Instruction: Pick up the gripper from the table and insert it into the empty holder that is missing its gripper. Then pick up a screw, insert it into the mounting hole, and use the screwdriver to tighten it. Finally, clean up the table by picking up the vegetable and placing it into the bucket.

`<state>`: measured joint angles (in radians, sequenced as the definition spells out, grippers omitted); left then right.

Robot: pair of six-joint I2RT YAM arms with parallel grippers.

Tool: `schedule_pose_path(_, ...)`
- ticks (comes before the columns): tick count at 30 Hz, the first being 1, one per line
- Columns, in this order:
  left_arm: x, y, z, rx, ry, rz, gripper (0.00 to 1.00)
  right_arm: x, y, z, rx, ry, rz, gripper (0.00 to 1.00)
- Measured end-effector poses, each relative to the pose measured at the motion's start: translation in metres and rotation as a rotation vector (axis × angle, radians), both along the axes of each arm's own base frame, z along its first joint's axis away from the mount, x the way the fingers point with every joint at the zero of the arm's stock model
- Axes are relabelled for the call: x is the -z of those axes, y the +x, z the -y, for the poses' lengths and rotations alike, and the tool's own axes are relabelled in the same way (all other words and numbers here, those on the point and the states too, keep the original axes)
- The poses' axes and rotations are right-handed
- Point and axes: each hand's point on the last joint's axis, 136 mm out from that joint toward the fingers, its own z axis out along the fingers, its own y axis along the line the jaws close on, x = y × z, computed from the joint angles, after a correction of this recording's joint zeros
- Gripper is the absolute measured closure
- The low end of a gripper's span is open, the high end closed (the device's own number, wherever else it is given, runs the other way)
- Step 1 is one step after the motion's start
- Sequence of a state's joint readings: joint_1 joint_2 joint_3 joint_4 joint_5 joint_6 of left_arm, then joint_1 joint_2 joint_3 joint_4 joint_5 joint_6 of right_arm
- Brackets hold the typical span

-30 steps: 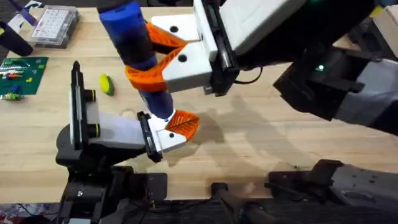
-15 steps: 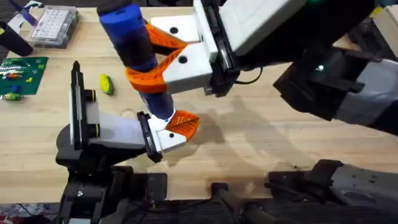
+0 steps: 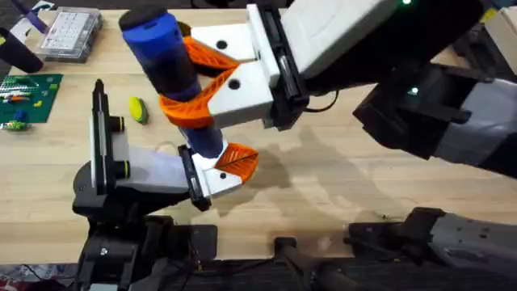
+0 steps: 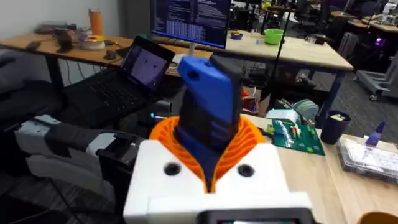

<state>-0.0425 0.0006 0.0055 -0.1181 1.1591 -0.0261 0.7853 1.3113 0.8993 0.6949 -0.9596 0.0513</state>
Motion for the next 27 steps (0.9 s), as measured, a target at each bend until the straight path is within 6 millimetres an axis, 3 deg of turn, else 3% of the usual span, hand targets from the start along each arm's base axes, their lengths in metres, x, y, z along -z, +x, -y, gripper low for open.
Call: schedule_pose_path(27, 0.0, 0.0, 0.0, 0.0, 0.0, 0.0, 0.996, 0.011, 0.005, -0.005, 0.002, -0.02, -0.009, 0.976)
